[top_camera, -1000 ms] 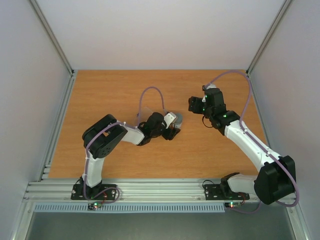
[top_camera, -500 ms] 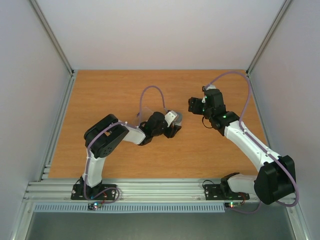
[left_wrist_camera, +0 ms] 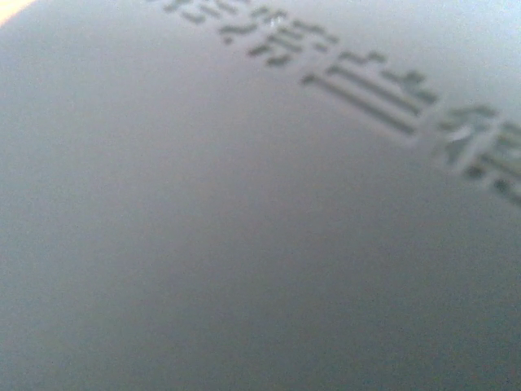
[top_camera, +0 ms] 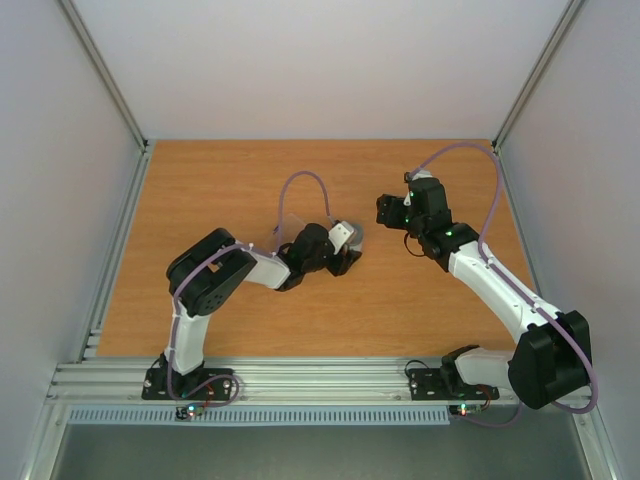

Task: Sort the pills into containers
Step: Pick up the pill bottle at the center of the board.

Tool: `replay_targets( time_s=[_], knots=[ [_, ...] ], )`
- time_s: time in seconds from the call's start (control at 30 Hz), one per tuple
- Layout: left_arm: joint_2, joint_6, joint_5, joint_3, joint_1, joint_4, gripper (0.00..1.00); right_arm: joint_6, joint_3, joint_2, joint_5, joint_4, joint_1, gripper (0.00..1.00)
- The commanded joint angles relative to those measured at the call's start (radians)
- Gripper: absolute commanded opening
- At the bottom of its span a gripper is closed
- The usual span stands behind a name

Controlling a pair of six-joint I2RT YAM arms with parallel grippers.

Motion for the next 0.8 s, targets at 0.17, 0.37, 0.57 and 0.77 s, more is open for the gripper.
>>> replay_targets(
  time_s=[0.17, 0.37, 0.57, 0.77],
  knots=[
    [-0.095, 0.029, 0.042, -0.04, 0.017, 0.056, 0.49, 0.01, -0.008, -0.013, 0.001, 0.048, 0.003, 0.8],
    [-0.144, 0.034, 0.112, -0.03, 0.027, -0.01, 0.48, 0.011, -0.016, -0.027, -0.005, 0.05, 0.003, 0.8],
    [-0.239, 0.011, 0.212, 0.0, 0.045, -0.155, 0.48, -0.008, -0.009, -0.064, -0.04, 0.031, 0.003, 0.8],
    [-0.367, 0.014, 0.339, 0.081, 0.069, -0.411, 0.45, -0.027, -0.038, -0.161, -0.126, 0.023, 0.003, 0.81]
  ],
)
